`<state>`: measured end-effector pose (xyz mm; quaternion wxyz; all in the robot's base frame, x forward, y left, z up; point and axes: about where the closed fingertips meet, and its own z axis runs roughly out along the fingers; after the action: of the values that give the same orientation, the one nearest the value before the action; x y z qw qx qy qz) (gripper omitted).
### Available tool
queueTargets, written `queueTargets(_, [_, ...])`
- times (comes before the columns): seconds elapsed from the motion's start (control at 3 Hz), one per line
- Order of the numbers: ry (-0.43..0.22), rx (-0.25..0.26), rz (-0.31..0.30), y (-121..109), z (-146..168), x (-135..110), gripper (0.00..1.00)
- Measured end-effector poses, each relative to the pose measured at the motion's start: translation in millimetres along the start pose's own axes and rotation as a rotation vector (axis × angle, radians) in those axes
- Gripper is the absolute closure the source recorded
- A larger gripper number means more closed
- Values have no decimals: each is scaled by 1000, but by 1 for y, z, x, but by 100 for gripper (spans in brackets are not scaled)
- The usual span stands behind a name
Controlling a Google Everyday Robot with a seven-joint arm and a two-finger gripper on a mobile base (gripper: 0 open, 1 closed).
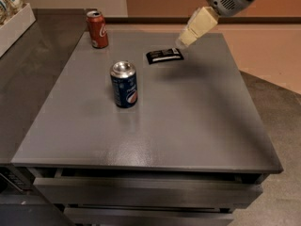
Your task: Pick coke can
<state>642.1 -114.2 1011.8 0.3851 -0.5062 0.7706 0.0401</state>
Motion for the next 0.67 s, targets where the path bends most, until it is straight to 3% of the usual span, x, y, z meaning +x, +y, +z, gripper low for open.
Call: queueTargets(0.67, [-59,-63,83,-6,30,-29,0])
